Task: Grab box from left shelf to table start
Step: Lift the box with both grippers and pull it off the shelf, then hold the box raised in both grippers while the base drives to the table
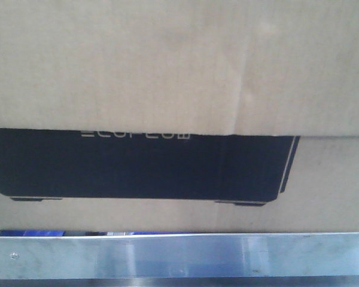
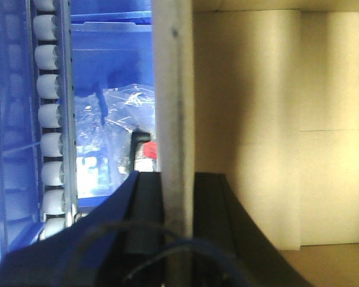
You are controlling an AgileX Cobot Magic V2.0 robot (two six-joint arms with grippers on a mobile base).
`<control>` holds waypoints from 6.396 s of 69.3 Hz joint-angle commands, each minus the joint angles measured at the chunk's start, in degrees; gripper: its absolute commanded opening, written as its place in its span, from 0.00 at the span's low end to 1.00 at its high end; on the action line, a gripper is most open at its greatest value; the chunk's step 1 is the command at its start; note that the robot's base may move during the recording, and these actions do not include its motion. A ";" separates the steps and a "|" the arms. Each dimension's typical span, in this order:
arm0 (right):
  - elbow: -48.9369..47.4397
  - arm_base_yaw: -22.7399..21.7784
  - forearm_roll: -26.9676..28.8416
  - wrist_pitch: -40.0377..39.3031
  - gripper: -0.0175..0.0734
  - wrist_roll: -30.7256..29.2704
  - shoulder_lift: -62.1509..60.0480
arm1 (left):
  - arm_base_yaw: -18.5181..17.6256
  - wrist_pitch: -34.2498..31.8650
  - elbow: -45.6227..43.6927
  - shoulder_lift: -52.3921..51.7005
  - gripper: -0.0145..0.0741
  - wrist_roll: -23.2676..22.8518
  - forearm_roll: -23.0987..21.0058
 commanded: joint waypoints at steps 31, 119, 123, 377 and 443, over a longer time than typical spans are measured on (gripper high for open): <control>-2.00 0.03 0.47 1.08 0.26 0.71 -11.98 | -0.35 -2.99 0.28 -11.47 0.06 -0.01 -4.16; 17.36 0.26 5.06 -3.64 0.26 0.71 -44.60 | -0.35 -12.21 19.47 -41.96 0.06 0.64 -4.70; 17.36 0.26 6.16 -3.85 0.26 0.71 -45.65 | -0.35 -12.46 19.47 -43.57 0.06 1.49 -4.70; 11.31 0.26 7.39 -5.66 0.26 -6.02 -55.25 | -0.35 -16.73 46.54 -56.66 0.05 5.05 -8.08; 11.31 0.26 7.39 -5.66 0.26 -6.02 -55.25 | -0.35 -16.73 49.67 -56.66 0.05 5.05 -8.08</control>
